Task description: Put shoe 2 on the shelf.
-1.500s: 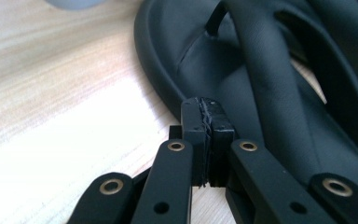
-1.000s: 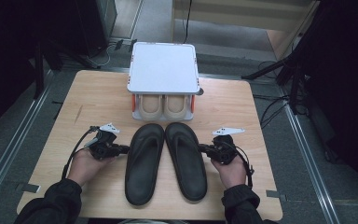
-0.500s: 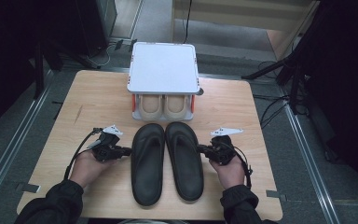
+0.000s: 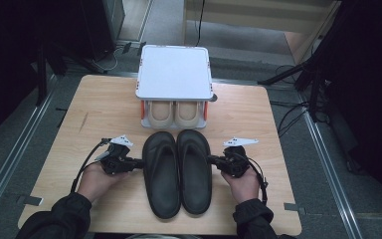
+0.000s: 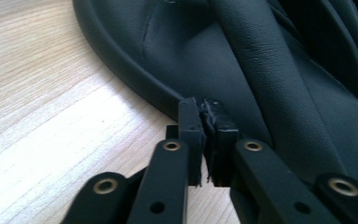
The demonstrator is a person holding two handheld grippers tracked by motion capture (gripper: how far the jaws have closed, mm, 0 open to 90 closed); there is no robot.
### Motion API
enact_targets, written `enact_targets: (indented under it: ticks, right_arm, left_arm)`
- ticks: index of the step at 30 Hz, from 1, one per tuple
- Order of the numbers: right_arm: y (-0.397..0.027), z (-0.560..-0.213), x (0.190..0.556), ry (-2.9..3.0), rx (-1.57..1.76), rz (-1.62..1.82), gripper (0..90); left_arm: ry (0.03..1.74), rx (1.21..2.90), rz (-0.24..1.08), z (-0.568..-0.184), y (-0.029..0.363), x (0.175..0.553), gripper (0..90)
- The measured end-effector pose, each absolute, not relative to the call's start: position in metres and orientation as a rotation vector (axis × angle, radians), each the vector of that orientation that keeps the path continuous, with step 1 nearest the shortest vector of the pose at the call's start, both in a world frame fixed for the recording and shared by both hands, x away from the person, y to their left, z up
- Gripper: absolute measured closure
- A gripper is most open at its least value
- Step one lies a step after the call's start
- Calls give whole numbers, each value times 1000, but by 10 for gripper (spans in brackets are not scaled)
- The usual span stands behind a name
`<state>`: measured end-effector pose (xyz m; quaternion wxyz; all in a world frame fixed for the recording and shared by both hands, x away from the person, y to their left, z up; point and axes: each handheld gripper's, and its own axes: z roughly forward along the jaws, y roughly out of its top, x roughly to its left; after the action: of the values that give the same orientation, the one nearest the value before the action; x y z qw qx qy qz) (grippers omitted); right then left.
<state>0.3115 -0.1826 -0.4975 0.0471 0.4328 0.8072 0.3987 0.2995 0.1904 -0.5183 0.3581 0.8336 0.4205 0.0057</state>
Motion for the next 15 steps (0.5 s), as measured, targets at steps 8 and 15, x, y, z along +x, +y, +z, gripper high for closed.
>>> enact_targets:
  ticks: [8, 15]
  right_arm:
    - [-186, -493, 312, 2418, 1314, 1287, 854]
    - [-188, -482, 306, 2366, 1293, 1342, 793]
  left_arm:
    - [1105, 2069, 7, -506, 198, 301, 787]
    - [1084, 2037, 29, -491, 201, 298, 729]
